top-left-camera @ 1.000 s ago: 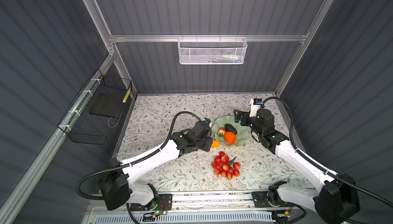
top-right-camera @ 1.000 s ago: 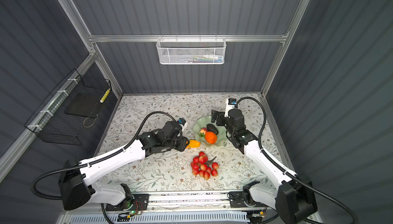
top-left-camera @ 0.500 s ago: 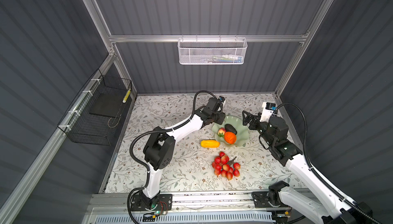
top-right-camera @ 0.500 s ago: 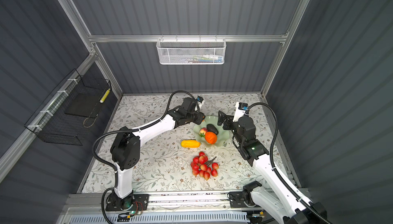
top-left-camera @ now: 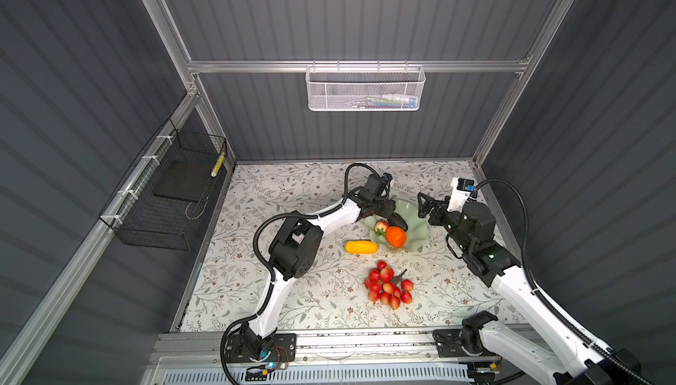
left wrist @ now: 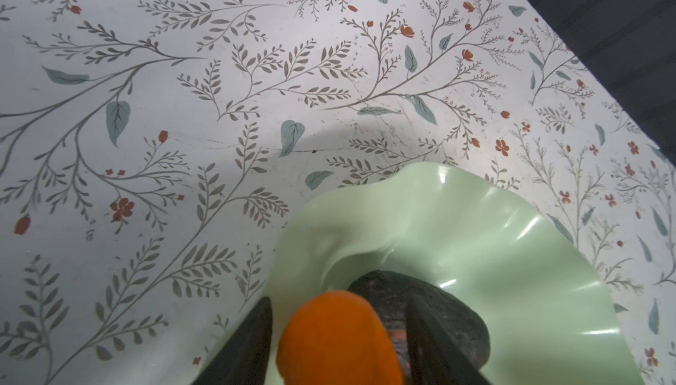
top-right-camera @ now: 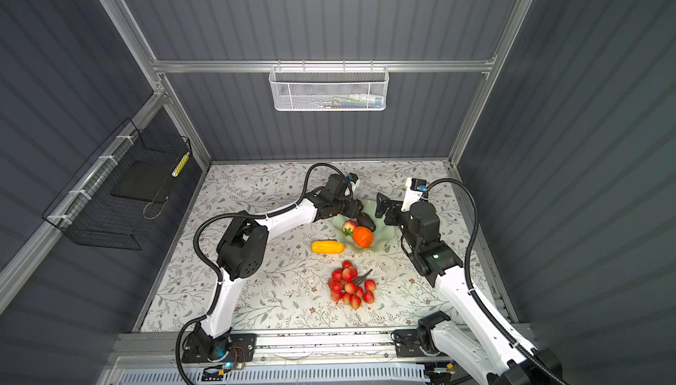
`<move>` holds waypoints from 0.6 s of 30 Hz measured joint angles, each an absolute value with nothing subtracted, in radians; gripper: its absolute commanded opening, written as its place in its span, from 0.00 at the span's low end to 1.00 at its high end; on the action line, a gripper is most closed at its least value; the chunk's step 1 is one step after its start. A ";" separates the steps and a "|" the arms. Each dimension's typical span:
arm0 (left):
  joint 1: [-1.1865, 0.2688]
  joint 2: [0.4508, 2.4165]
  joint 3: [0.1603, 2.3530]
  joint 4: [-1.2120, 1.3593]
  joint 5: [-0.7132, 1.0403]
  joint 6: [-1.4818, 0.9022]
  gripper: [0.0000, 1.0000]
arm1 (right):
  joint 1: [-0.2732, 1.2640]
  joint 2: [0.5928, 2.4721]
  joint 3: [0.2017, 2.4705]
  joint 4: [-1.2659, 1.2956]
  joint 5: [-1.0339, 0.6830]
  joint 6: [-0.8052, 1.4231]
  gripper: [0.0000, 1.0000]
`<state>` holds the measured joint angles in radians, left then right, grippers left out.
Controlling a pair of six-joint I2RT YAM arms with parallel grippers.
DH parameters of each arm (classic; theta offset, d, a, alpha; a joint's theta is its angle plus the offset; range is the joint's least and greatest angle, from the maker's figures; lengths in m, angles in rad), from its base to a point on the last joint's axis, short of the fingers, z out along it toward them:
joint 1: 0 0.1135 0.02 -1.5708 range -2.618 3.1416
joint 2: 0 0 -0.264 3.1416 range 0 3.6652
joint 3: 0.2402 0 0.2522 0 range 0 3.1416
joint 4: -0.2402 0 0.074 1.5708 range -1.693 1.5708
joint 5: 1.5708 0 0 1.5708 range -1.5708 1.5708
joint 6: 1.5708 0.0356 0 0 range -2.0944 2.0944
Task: Place and organize the fake fruits in the fruit bowl
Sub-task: 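Release the tangerine into the bowl and withdraw the left gripper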
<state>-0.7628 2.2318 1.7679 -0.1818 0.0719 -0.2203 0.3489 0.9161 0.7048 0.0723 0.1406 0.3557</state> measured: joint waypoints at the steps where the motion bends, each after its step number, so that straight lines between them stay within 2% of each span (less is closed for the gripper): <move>1: -0.763 2.231 1.768 -0.177 0.072 -0.223 0.72 | 0.348 0.916 0.705 0.072 0.142 0.355 0.99; 9: -0.744 2.123 1.672 -0.131 0.042 -0.249 0.86 | 0.348 0.945 0.720 0.028 0.143 0.311 0.99; 14: -0.654 1.874 1.481 -0.009 -0.018 -0.313 0.93 | 0.348 1.022 0.774 -0.028 0.092 0.259 0.99; 18: -0.567 1.637 1.268 0.101 -0.142 -0.356 0.98 | 0.364 1.114 0.837 -0.076 0.021 0.217 0.97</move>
<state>-0.5671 1.6375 1.2678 0.1009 -0.1421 -0.3565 0.3645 1.1145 0.8371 -0.0757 0.0212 0.2173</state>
